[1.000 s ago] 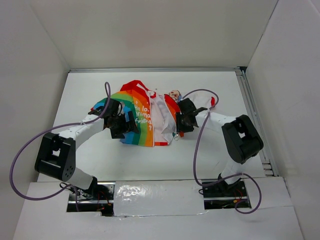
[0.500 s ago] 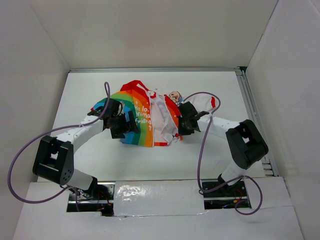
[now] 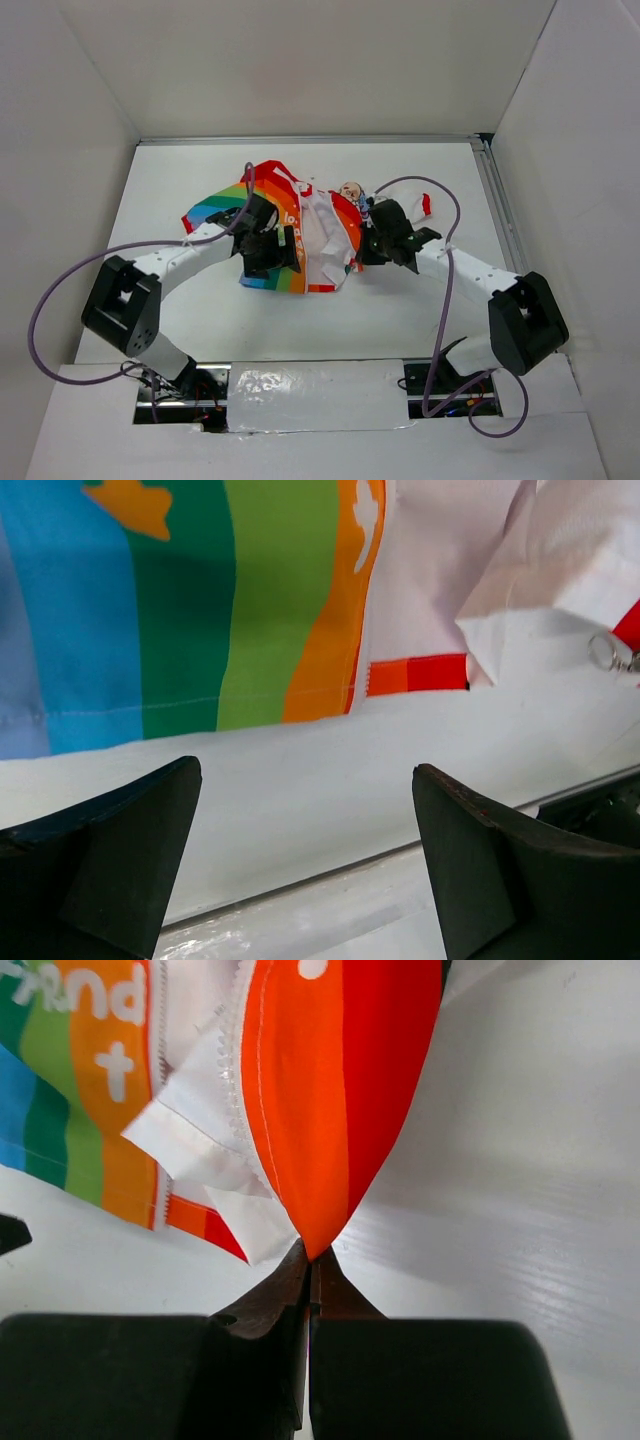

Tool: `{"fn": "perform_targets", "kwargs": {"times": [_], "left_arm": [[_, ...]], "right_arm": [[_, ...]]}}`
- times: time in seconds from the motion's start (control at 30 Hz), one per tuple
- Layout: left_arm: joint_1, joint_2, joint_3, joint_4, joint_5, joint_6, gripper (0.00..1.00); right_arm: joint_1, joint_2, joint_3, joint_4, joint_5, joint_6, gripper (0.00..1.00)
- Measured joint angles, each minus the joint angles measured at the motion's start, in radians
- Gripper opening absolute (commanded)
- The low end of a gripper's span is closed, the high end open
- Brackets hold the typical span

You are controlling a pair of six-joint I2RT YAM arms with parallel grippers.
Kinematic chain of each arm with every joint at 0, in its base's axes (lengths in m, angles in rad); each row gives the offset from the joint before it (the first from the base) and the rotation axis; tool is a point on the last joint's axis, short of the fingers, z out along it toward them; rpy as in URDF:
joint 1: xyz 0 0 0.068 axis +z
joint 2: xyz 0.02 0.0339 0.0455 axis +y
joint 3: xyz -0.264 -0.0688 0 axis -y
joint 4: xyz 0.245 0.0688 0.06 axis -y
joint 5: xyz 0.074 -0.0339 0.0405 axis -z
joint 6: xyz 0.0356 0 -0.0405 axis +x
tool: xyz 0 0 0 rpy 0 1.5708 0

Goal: Zip up the jacket

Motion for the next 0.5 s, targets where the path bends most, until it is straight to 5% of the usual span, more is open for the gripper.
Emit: {"fn": "perform_targets", "kwargs": {"times": [0.5], "left_arm": [[-0.111,0.351,0.227,-0.113,-0.136,-0.068,0.93]], "right_arm": [[-0.008,-0.001,-0.046,0.000,0.005,0.026,0.00]]}}
